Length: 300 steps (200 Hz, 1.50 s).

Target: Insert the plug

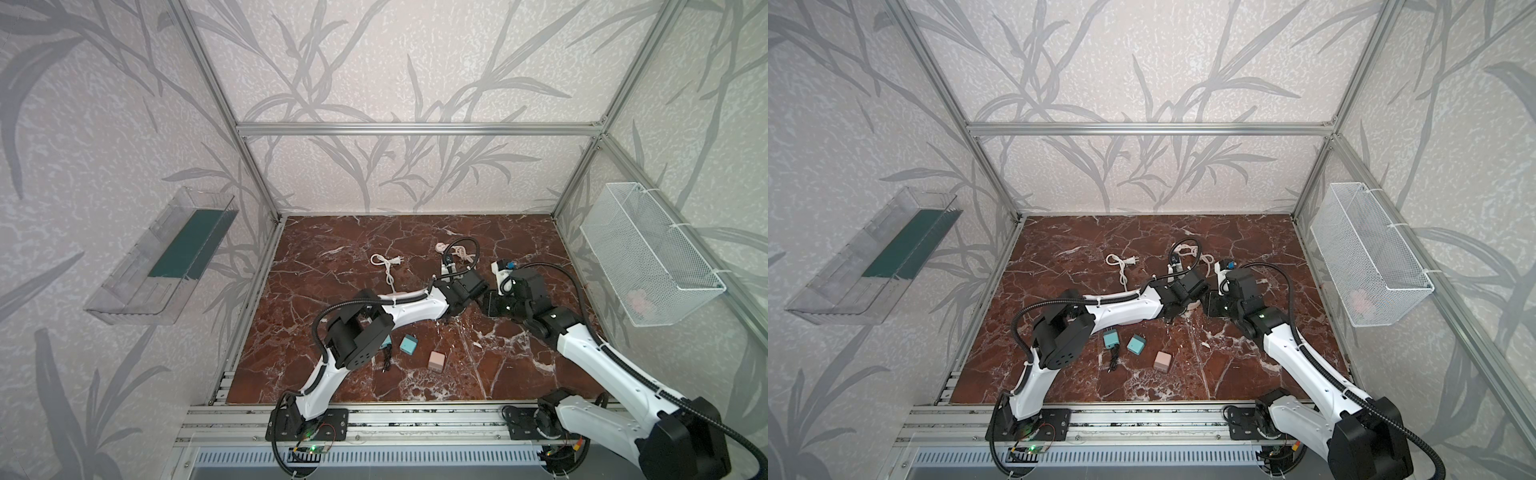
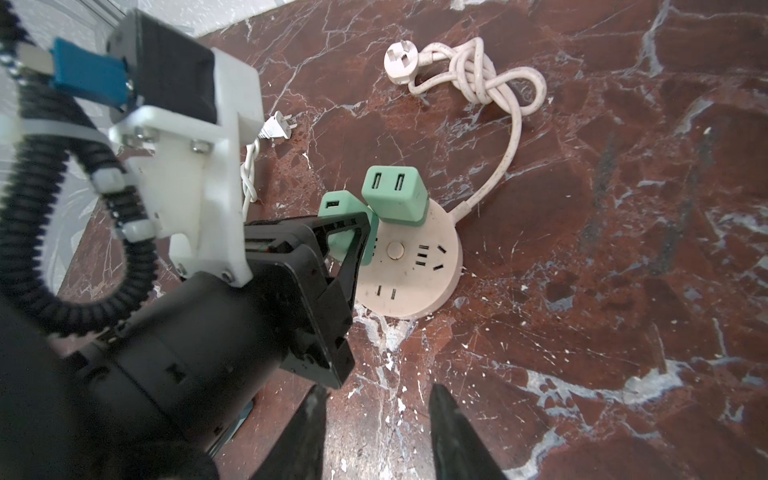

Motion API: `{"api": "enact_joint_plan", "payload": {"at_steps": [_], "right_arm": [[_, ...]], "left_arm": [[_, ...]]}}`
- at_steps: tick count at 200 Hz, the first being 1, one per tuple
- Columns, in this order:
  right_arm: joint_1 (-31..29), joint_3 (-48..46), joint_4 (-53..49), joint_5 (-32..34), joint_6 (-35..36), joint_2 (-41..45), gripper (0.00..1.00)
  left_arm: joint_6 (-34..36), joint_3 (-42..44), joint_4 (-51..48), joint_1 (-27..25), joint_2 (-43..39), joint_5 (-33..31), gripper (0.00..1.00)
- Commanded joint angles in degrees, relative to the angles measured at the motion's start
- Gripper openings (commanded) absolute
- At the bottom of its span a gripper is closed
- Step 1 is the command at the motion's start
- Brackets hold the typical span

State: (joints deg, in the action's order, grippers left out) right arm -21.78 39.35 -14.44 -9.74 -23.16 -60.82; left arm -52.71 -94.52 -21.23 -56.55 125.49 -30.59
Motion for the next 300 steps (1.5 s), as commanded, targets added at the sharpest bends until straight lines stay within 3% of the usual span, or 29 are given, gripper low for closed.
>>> {"api": "enact_joint_plan", "payload": {"at_steps": [1, 52, 134, 177, 244, 300], "right_arm": [[-0.06, 0.37, 1.0, -0.21, 0.22, 0.96, 0.42], [0.2, 0.44, 0.41, 0.33, 0.48, 2.06, 0.42], [0.2, 0.81, 0.56, -0.56, 0.13, 1.8, 0.42], [0.17, 1.56, -0.12, -0.87, 0.45, 2.55, 0.41], [0.16, 2.83, -0.57, -1.86, 0.55, 2.29, 0.43], [0.16, 3.34, -1.71, -1.36, 0.83, 2.55, 0.43]], "left_arm": [[-1.31, 1.44, -12.71, -0.32, 8.04, 5.29, 0.0], [-1.78, -0.24, -14.98, -0.17, 9.4, 6.52, 0.0], [-1.26, 0.12, -15.3, -0.74, 7.07, 3.22, 0.0], [0.24, 4.42, -10.63, -0.73, 2.51, 3.17, 0.14], [4.51, 7.57, -7.39, -0.57, -4.8, 3.07, 0.56], [7.37, 9.77, -3.75, -0.57, -10.43, 3.12, 0.62]]}}
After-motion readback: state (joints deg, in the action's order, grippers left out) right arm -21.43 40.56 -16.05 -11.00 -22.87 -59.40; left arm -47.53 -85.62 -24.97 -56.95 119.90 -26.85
